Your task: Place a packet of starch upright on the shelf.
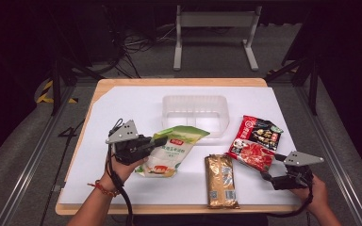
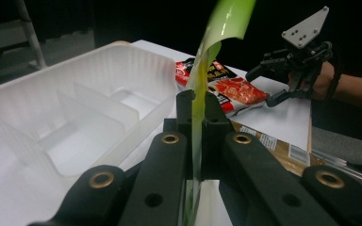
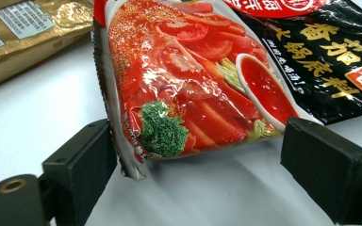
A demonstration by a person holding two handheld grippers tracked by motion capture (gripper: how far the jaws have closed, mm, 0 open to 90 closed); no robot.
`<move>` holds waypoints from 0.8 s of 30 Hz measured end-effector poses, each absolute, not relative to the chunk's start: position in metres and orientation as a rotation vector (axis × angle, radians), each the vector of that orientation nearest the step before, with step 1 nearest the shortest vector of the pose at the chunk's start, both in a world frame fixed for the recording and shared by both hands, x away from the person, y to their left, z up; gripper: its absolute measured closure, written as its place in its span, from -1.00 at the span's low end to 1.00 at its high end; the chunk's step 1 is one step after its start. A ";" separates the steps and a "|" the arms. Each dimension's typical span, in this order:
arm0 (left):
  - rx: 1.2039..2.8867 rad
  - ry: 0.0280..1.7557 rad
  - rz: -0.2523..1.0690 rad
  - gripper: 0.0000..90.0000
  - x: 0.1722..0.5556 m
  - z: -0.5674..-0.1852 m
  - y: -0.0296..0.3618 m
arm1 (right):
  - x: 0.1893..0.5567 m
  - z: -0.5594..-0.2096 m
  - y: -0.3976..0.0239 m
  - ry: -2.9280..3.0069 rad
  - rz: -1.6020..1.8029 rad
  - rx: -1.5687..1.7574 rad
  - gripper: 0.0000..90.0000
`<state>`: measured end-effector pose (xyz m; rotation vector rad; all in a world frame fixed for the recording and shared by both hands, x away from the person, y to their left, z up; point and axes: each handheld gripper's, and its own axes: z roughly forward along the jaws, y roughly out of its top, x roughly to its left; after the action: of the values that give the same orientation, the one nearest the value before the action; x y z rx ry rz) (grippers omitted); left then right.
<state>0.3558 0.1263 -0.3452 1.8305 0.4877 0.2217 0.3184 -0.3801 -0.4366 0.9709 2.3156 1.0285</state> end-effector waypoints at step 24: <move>1.622 0.592 0.349 0.99 0.371 -0.309 0.140 | 0.317 -0.436 -0.381 2.303 1.037 0.970 -0.75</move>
<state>0.3705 0.1399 -0.3085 1.6217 0.5918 0.3487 0.3174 -0.3807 -0.4362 0.9702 2.3026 1.0371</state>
